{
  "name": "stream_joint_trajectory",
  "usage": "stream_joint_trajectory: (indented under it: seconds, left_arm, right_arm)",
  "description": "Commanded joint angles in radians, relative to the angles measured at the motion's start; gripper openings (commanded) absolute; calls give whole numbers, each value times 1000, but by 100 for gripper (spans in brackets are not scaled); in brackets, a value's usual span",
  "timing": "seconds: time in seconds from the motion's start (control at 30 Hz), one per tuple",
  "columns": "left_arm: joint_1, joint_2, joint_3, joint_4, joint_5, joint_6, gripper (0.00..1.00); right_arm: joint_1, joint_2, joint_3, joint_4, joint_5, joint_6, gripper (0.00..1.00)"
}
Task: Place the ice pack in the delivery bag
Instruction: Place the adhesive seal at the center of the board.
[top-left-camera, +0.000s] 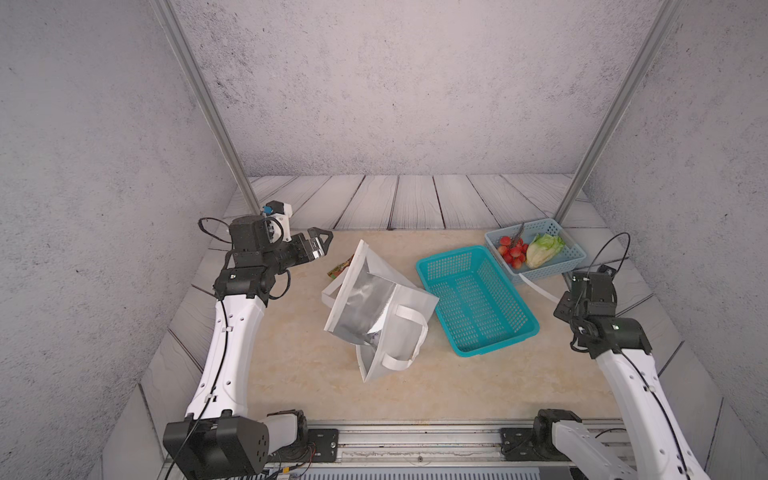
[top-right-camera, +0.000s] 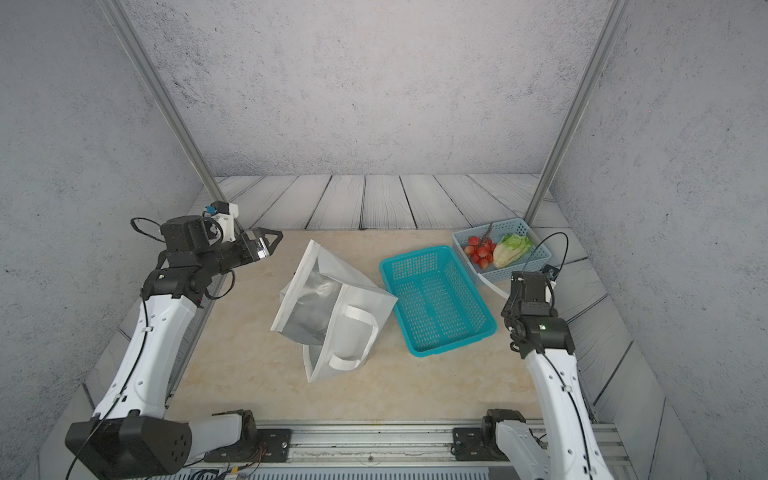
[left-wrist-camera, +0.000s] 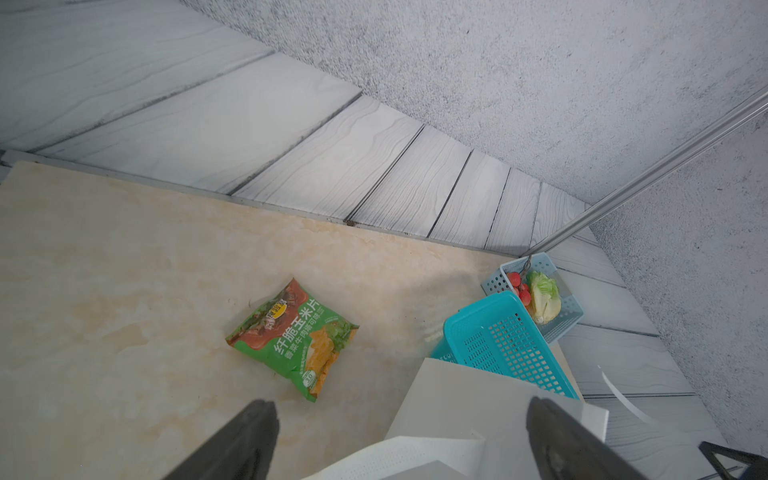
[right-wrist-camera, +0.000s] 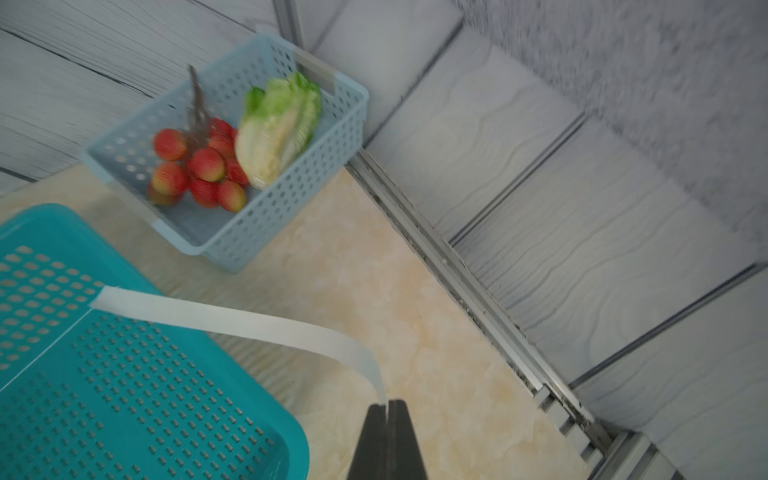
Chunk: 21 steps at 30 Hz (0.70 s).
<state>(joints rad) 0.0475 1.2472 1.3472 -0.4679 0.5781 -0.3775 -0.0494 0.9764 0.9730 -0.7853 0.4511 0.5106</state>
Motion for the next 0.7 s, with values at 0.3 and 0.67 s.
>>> stream_joint_trajectory:
  seconds: [0.3, 0.67]
  left_arm:
    - [-78, -43, 25, -142, -12, 128, 100]
    - [-297, -54, 243, -341, -235, 254, 100]
  right_arm:
    - [-85, 69, 43, -49, 24, 171, 99]
    - [470, -120, 27, 673, -1061, -498, 99]
